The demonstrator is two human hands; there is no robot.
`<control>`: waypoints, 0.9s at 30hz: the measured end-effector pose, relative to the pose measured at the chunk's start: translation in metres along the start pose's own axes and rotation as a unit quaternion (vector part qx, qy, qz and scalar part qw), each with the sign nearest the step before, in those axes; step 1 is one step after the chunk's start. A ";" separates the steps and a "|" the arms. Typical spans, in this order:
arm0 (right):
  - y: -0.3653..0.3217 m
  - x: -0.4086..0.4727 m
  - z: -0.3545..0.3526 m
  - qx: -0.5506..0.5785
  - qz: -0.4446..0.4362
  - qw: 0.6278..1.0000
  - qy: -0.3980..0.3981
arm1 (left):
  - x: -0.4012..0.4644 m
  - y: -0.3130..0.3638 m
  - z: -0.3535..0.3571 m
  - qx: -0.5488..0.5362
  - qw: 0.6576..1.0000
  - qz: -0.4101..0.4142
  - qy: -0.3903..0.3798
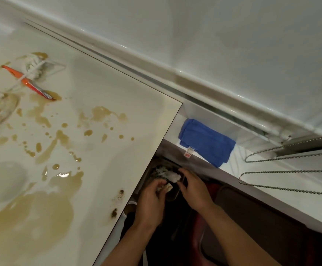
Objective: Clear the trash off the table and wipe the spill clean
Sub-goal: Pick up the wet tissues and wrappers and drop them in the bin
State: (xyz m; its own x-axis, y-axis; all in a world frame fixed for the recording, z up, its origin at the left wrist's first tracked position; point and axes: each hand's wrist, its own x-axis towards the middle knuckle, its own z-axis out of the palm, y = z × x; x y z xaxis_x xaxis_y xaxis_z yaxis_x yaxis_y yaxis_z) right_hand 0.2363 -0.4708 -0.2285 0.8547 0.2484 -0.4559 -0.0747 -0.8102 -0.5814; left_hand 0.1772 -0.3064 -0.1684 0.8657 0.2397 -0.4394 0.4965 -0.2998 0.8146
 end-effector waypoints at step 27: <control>-0.182 -0.047 -0.128 0.099 -0.159 0.980 0.063 | -0.031 0.081 -0.142 0.061 0.988 0.137 0.027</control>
State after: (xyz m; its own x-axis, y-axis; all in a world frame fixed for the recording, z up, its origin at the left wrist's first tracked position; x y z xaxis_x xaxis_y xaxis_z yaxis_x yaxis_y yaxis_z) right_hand 0.2757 -0.4026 -0.0148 0.9066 0.3944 -0.1500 0.1191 -0.5802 -0.8057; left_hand 0.1812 -0.2075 -0.0351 0.9657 0.1820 -0.1849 0.2506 -0.4690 0.8469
